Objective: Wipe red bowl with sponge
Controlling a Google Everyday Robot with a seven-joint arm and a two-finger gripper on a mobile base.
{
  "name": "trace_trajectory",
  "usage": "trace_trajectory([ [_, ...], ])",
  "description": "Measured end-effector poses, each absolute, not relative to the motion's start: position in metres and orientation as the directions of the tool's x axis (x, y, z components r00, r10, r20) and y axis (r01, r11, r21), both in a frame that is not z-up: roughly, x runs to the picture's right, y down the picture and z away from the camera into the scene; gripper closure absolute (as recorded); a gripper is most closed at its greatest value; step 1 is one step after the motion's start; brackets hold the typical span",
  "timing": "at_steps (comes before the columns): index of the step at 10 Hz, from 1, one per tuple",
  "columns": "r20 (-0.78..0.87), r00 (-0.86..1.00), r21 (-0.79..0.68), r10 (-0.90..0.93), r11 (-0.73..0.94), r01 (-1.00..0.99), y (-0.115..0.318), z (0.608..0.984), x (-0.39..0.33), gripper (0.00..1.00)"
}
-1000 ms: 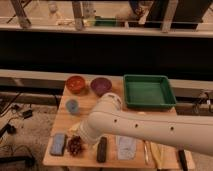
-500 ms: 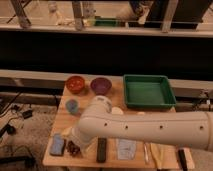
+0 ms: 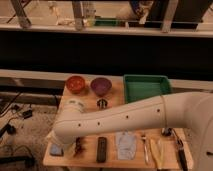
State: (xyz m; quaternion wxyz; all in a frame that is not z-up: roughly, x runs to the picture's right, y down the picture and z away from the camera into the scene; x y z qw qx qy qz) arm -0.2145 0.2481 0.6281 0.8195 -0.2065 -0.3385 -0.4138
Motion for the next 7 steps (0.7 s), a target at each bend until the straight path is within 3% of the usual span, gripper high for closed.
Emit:
trace_trajectory([
  [7,0.762,0.406,-0.082,-0.505,0.547,0.833,0.275,0.634,-0.262,0.2],
])
